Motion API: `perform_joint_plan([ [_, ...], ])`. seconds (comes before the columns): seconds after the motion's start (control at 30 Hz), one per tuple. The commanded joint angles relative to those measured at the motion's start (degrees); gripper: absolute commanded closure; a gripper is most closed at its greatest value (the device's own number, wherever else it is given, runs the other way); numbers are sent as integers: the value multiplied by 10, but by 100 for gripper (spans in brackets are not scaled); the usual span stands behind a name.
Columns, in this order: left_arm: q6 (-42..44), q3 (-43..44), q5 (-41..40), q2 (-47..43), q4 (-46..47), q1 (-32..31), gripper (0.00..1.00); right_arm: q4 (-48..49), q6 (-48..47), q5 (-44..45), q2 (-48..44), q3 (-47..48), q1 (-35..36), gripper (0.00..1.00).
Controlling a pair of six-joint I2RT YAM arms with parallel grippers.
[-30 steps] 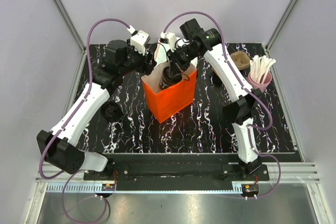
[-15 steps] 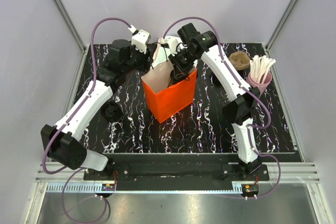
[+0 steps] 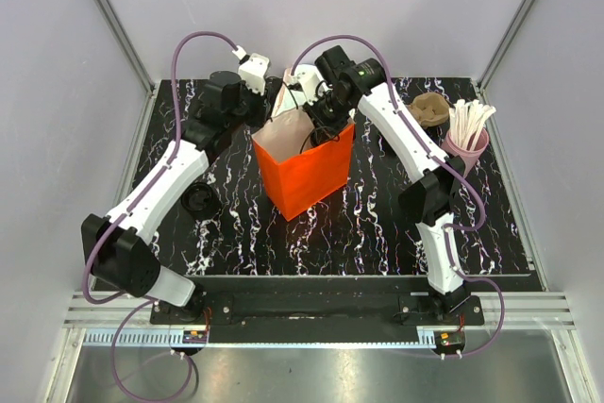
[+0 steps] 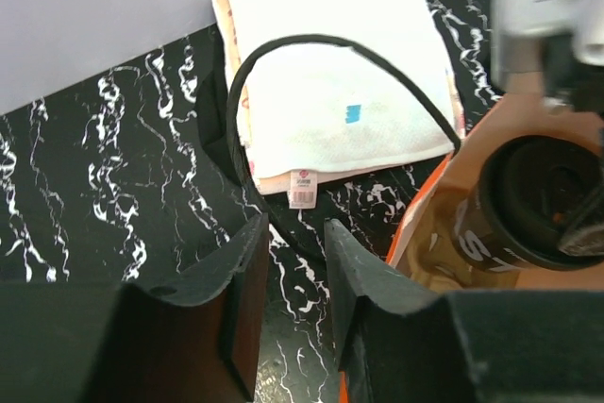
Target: Pack the takeout coffee
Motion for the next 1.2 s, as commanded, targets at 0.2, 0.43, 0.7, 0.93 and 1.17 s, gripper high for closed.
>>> perform_joint_plan([
  [0.2, -21, 50, -59, 28, 5, -1, 68, 4, -3, 15, -29, -17, 9, 100],
  [0.43, -29, 56, -59, 34, 3, -1, 68, 10, -9, 18, -34, -34, 9, 100],
  [0.7, -29, 50, -52, 32, 3, -2, 68, 11, -13, 23, -26, -27, 9, 100],
  [0.93, -28, 48, -49, 30, 3, -6, 68, 21, -19, 22, -24, -31, 9, 100],
  [1.17, -29, 46, -52, 30, 4, -6, 69, 24, -24, 20, -17, -36, 9, 100],
])
